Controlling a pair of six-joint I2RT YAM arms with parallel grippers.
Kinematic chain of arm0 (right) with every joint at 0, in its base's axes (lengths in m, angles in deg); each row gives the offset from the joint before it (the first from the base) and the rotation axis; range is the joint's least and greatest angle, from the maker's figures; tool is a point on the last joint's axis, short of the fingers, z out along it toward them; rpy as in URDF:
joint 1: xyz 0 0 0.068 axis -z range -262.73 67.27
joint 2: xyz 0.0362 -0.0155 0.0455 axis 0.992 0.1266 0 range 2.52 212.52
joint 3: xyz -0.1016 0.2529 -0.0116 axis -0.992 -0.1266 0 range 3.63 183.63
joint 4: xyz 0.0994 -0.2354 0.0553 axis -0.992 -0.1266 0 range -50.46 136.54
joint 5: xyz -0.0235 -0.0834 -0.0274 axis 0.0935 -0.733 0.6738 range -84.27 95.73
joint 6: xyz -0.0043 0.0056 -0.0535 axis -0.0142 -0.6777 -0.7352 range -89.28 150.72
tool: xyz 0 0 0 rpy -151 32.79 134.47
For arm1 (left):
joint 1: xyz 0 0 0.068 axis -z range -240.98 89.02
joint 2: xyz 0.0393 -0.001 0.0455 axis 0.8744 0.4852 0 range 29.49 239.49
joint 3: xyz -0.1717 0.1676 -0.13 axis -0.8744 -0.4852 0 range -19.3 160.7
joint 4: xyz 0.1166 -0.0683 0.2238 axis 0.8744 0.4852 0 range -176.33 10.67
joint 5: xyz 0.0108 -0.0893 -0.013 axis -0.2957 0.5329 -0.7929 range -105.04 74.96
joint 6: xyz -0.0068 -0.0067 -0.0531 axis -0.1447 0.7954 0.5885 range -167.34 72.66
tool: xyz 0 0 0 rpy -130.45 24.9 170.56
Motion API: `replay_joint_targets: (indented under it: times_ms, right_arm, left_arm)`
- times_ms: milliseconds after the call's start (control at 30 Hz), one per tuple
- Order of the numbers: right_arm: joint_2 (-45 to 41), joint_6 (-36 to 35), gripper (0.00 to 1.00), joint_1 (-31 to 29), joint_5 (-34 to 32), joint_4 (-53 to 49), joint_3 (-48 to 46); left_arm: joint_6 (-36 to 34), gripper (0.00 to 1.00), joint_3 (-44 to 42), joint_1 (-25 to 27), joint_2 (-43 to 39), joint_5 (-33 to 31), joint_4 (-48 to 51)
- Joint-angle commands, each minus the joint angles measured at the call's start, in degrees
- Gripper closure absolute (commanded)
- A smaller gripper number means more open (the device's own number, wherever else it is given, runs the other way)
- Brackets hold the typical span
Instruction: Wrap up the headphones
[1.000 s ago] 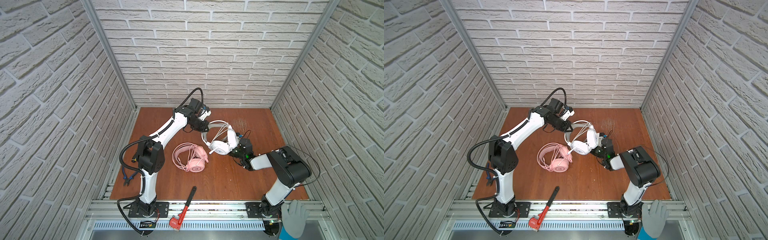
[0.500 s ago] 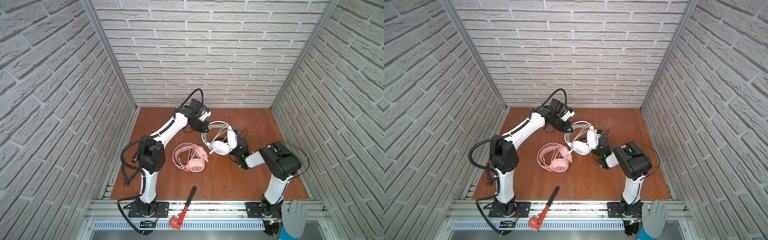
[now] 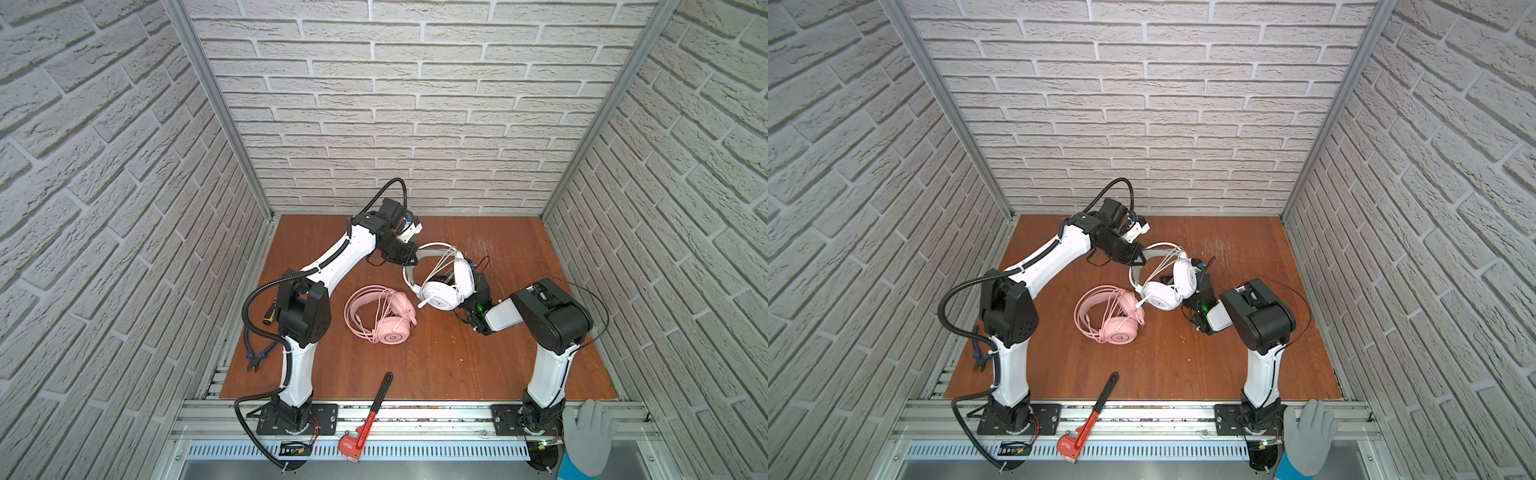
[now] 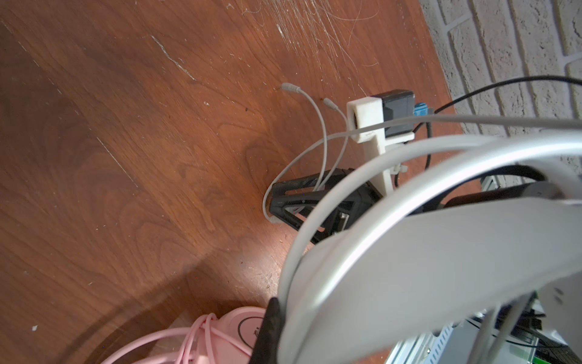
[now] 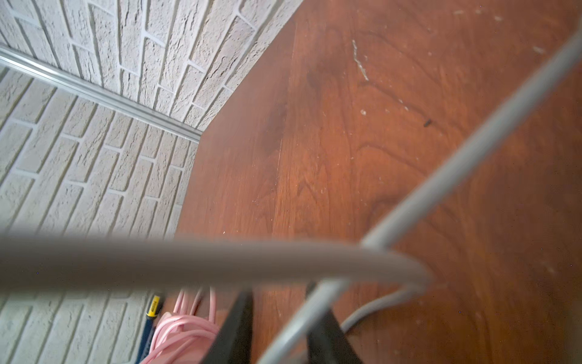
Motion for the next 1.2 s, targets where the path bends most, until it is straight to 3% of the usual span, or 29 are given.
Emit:
replay_joint_targets:
  times_ms: [0, 200, 400, 800, 1167]
  right_arm:
    - [-1.2, -3.1, 0.92, -0.5, 1.5, 1.1, 0.4]
    - [-9.0, -9.7, 0.94, -0.4, 10.7, -8.4, -3.1]
    - [-20.6, -19.1, 0.94, -0.4, 16.0, -25.1, -5.6]
    - [-46.2, -32.5, 0.94, -0.4, 12.3, -49.8, -11.3]
    - [-68.4, -43.3, 0.94, -0.4, 12.9, -65.5, -10.7]
  left_arm:
    - [1.0, 1.00, 2.1, -0.2, -0.8, 1.8, -0.6]
    - [7.0, 1.00, 2.2, -4.1, -1.3, -4.0, -1.9]
    - [14.6, 1.00, -0.9, -8.7, -2.9, -4.8, -9.0]
    - [30.1, 1.00, -9.2, -15.6, -5.2, -11.3, -20.0]
    - [34.7, 1.00, -10.5, -16.9, -3.1, -17.4, -19.7]
